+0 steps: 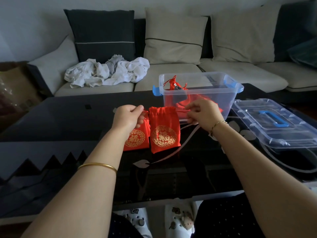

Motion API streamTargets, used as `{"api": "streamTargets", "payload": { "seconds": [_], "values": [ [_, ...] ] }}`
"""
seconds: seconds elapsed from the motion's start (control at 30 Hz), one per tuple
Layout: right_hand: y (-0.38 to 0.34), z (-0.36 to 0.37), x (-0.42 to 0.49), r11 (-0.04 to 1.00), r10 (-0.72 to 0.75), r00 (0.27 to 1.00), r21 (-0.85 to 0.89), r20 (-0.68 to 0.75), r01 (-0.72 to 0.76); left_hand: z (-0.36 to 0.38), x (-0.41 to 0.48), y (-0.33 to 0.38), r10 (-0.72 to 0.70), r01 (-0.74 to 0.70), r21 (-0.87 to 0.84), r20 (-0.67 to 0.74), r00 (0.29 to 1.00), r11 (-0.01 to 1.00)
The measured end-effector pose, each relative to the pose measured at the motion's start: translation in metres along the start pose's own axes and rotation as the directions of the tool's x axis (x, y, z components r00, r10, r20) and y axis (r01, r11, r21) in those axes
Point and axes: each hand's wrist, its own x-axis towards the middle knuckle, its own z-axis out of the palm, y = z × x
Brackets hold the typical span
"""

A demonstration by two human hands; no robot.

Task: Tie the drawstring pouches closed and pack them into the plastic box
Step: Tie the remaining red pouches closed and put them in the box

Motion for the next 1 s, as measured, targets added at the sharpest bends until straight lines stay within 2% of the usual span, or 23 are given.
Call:
{"api": "streamTargets", "payload": {
  "seconds": [0.07, 0.13, 0.17, 0.23, 0.27, 0.3, 0.33, 0.37, 0.4, 0.47, 0.57, 0.67, 0.73, 0.87, 0.93, 1.0],
  "values": [
    [-0.002, -0.004, -0.003, 0.998, -0.024, 0.998, 0.066, 0.064, 0.019, -0.001, -0.001, -0.001, 0.039, -0.033, 0.113, -0.052, 0.998, 0.993],
    [0.000, -0.006, -0.002, 0.959, 0.036, 0.993, 0.277, 0.110, -0.065, -0.002, 0.002, -0.002, 0.017, 0.006, 0.184, -0.119, 0.993, 0.983],
    [0.002, -0.007, 0.000, 0.898, 0.095, 0.985, 0.414, 0.147, -0.148, -0.002, 0.003, -0.002, -0.038, 0.060, 0.152, -0.147, 0.988, 0.987],
    [0.008, -0.009, 0.006, 0.664, 0.202, 0.943, 0.670, 0.266, -0.331, -0.004, 0.007, 0.000, -0.246, 0.232, -0.100, -0.150, 0.958, 0.967],
    [0.012, -0.010, 0.010, 0.487, 0.264, 0.915, 0.777, 0.305, -0.399, -0.007, 0.007, 0.003, -0.377, 0.337, -0.288, -0.094, 0.921, 0.896],
    [0.015, -0.012, 0.013, 0.295, 0.341, 0.881, 0.853, 0.327, -0.431, -0.009, 0.006, 0.006, -0.476, 0.416, -0.462, -0.014, 0.880, 0.783],
    [0.018, -0.012, 0.016, 0.139, 0.435, 0.836, 0.892, 0.335, -0.430, -0.010, 0.006, 0.007, -0.524, 0.450, -0.584, 0.049, 0.850, 0.675],
    [0.019, -0.013, 0.016, 0.048, 0.516, 0.789, 0.909, 0.333, -0.415, -0.010, 0.006, 0.008, -0.538, 0.453, -0.653, 0.083, 0.839, 0.607],
    [0.019, -0.012, 0.016, 0.021, 0.564, 0.762, 0.917, 0.319, -0.399, -0.008, 0.006, 0.011, -0.528, 0.437, -0.692, 0.094, 0.844, 0.575],
    [0.013, -0.010, 0.013, 0.095, 0.570, 0.788, 0.934, 0.232, -0.343, -0.002, 0.003, 0.019, -0.450, 0.355, -0.726, 0.069, 0.890, 0.589],
    [-0.006, -0.011, 0.009, 0.325, 0.473, 0.881, 0.927, 0.010, -0.185, 0.006, -0.005, 0.036, -0.177, 0.197, -0.720, 0.104, 0.979, 0.665],
    [-0.029, -0.015, 0.005, 0.630, 0.272, 0.952, 0.774, -0.143, -0.064, 0.015, -0.013, 0.047, 0.068, 0.054, -0.586, 0.185, 0.980, 0.808],
    [-0.042, -0.013, 0.003, 0.732, 0.120, 0.979, 0.680, -0.167, 0.026, 0.022, -0.017, 0.051, 0.155, -0.049, -0.456, 0.199, 0.968, 0.889],
    [-0.057, -0.003, 0.001, 0.837, -0.103, 0.983, 0.520, -0.153, 0.169, 0.031, -0.022, 0.053, 0.248, -0.196, -0.196, 0.289, 0.925, 0.961],
    [-0.060, 0.002, 0.001, 0.835, -0.166, 0.979, 0.511, -0.120, 0.204, 0.033, -0.023, 0.055, 0.281, -0.252, -0.132, 0.301, 0.911, 0.959],
    [-0.061, 0.004, 0.002, 0.819, -0.163, 0.979, 0.538, -0.118, 0.201, 0.034, -0.023, 0.054, 0.286, -0.266, -0.110, 0.276, 0.918, 0.958]
  ]
}}
